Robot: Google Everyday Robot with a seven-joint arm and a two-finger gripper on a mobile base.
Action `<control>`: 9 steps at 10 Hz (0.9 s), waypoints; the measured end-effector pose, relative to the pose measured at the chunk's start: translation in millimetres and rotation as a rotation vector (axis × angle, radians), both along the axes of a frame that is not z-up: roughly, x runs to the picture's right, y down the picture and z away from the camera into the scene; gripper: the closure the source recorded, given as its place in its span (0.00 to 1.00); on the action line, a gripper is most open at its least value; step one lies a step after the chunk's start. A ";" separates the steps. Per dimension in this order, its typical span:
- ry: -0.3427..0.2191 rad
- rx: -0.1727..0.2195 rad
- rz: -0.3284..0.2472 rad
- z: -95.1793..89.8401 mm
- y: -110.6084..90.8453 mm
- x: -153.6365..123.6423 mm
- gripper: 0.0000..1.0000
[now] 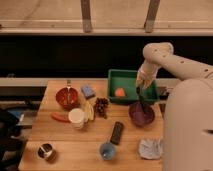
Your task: Wipe tray with brush
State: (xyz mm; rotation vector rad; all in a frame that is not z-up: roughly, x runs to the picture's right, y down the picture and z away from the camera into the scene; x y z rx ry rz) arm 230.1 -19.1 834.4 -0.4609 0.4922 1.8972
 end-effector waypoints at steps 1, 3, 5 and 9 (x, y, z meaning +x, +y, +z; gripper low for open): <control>0.002 -0.001 0.001 0.4 0.2 0.3 1.00; 0.050 -0.005 0.036 10.5 2.0 18.5 1.00; 0.095 -0.008 0.060 20.3 0.7 39.2 1.00; 0.116 0.004 0.056 31.2 -11.3 38.5 1.00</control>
